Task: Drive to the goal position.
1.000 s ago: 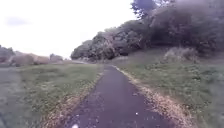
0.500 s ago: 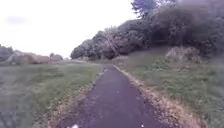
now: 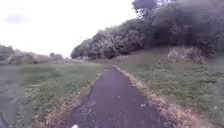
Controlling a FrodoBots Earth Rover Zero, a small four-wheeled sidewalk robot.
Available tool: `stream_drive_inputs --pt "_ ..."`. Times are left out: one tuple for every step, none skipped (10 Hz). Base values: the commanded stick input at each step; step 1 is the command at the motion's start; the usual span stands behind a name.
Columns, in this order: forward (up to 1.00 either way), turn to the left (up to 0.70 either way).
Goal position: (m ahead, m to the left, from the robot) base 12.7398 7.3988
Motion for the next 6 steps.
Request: stream_drive_inputs --pt "0.6 0.0" --pt "0.6 0.0" --pt "0.6 0.0" --pt "0.6 0.0" --pt "0.6 0.0" --pt "0.6 0.0"
